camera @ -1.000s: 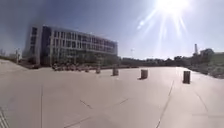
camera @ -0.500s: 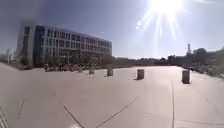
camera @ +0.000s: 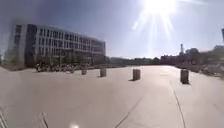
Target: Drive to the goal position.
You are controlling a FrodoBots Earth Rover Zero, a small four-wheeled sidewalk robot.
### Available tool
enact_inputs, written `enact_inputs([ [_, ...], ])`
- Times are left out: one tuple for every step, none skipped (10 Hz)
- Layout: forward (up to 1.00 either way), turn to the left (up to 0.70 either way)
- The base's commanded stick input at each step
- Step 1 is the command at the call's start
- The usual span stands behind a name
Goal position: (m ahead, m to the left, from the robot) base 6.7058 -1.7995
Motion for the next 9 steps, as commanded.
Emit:
enact_inputs([
  [0.70, -0.14],
  [0.70, -0.14],
  [0.70, -0.14],
  [0.70, -0.14],
  [0.70, -0.14],
  [0.70, -0.14],
  [0.70, -0.14],
  [0.70, -0.14],
  [0.70, -0.14],
])
